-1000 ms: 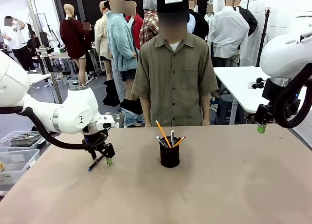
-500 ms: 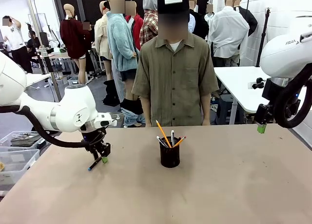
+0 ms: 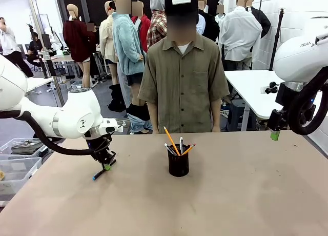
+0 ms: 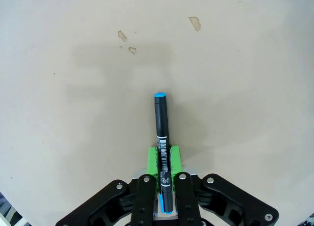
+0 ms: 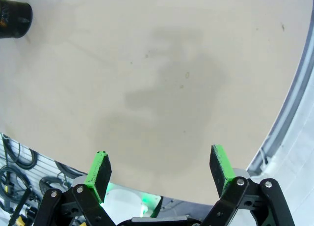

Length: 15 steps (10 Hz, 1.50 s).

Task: Place the pens into the pen holder.
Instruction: Pick up a writing instrument from the table and place it into the Pen holder.

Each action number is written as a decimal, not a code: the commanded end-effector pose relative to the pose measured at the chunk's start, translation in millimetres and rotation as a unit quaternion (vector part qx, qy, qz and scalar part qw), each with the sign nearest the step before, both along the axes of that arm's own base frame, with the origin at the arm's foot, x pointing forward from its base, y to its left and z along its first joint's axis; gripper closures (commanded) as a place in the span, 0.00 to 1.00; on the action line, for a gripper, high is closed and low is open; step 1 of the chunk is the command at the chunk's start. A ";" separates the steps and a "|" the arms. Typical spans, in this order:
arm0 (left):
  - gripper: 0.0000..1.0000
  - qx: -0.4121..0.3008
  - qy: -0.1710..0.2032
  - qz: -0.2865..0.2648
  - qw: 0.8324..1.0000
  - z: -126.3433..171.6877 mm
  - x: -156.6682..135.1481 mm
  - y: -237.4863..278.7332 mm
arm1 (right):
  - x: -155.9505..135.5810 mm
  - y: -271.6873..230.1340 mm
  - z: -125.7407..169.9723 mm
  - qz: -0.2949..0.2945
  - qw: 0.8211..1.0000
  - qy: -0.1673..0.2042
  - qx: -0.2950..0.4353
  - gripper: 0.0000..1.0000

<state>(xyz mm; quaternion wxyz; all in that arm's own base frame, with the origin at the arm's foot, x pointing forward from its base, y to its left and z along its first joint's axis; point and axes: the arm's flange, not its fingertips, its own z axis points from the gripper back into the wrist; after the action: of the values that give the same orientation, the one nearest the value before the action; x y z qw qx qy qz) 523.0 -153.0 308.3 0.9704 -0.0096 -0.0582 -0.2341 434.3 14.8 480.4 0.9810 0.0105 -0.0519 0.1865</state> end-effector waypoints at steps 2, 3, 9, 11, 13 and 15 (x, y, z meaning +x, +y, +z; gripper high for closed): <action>1.00 -0.052 -0.009 -0.053 0.997 5.9 -25.3 5.3 | 0.2 0.5 2.0 -0.002 1.000 0.005 -0.004 0.00; 1.00 -0.074 -0.025 -0.070 0.994 13.4 -32.4 7.7 | 0.2 0.5 2.0 -0.002 1.000 0.005 -0.004 0.00; 1.00 -0.289 -0.182 -0.246 0.907 55.0 -63.3 5.7 | 0.2 0.5 2.0 -0.002 1.000 0.005 -0.004 0.00; 1.00 -0.361 -0.210 -0.307 0.855 59.9 -61.3 -3.9 | 0.2 0.5 2.0 -0.002 1.000 0.005 -0.004 0.00; 1.00 -0.406 -0.245 -0.321 0.820 63.8 -59.5 -17.5 | 0.2 0.5 2.0 -0.002 1.000 0.005 -0.004 0.00; 1.00 -0.377 -0.247 -0.317 0.835 79.3 -63.1 -18.2 | 0.2 0.5 2.0 -0.002 1.000 0.005 -0.004 0.00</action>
<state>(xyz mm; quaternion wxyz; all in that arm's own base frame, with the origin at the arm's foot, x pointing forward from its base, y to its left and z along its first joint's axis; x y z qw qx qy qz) 460.3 -173.1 378.1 0.7149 -0.3484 -0.3666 -0.4829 434.2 14.5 480.5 0.9811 0.0110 -0.0517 0.1863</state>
